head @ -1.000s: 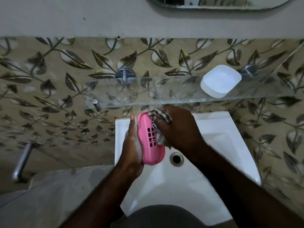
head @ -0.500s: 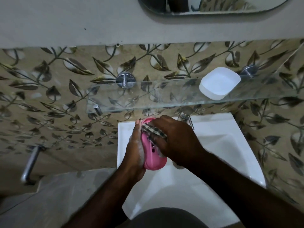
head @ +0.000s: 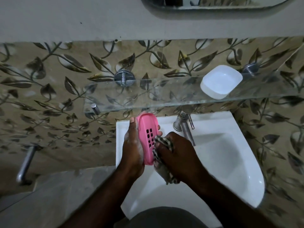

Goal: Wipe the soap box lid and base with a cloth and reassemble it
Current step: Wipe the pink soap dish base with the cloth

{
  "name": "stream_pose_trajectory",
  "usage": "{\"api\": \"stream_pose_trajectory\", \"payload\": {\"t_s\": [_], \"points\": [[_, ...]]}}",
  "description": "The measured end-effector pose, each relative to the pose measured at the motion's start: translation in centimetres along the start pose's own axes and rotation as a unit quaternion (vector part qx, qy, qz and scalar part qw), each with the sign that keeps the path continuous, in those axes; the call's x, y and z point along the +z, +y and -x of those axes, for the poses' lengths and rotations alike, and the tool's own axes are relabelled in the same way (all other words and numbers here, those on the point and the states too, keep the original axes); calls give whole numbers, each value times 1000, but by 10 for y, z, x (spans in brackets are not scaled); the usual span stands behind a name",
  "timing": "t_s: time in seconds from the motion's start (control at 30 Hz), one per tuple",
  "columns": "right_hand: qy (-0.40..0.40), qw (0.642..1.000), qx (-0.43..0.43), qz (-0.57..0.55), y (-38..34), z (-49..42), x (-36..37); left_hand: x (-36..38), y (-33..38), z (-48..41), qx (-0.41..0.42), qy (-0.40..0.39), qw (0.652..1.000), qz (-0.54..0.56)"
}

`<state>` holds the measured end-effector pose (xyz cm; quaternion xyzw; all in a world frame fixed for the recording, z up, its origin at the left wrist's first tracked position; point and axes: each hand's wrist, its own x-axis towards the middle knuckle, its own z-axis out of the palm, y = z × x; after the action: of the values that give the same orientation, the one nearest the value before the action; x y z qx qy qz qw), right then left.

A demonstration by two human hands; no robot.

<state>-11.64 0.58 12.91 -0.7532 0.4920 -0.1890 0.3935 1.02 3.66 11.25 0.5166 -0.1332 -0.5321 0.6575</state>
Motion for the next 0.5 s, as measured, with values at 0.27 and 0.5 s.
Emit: {"api": "stream_pose_trajectory", "payload": {"t_s": [0.27, 0.5], "points": [[69, 977, -183, 91, -16, -13, 0, 1, 3, -7, -91, -22, 996, 1], [-89, 970, -192, 119, 4, -2, -3, -16, 10, -20, -95, 1, 995, 29]]}}
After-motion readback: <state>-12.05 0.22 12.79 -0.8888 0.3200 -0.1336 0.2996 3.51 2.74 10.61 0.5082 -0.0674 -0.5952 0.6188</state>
